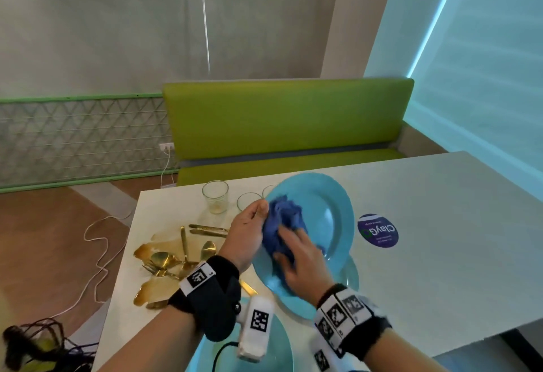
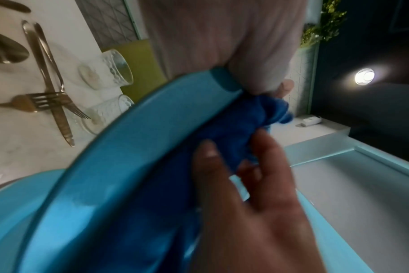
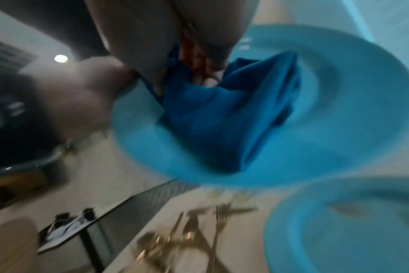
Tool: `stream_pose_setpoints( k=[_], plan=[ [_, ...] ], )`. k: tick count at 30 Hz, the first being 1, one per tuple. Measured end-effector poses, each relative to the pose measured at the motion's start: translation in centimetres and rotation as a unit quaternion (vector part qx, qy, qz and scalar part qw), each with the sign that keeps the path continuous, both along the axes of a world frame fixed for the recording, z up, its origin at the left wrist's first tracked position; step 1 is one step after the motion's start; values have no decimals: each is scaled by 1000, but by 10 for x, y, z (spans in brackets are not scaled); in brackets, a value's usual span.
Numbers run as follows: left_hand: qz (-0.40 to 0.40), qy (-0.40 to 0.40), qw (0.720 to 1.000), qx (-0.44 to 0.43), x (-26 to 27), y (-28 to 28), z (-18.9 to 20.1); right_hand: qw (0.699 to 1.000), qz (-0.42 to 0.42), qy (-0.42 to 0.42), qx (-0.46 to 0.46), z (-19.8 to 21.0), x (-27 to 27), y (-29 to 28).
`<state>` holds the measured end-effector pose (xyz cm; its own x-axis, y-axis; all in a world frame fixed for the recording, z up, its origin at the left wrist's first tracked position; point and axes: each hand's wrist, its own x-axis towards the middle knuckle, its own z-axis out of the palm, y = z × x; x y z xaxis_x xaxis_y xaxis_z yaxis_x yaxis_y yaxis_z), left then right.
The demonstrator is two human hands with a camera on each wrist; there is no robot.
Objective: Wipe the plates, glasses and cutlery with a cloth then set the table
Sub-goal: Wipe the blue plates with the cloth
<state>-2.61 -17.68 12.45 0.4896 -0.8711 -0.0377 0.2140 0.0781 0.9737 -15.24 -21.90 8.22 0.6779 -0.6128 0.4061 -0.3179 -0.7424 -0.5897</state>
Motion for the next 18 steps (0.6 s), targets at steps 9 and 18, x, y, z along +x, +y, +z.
stream_pose_setpoints(
  k=[9, 18],
  plan=[
    [-1, 35, 999, 11, 8, 2, -2, 988, -144, 0, 50, -8, -52, -70],
    [-26, 23, 999, 35, -14, -15, -11, 996, 64, 55, -28, -28, -24, -15]
  ],
)
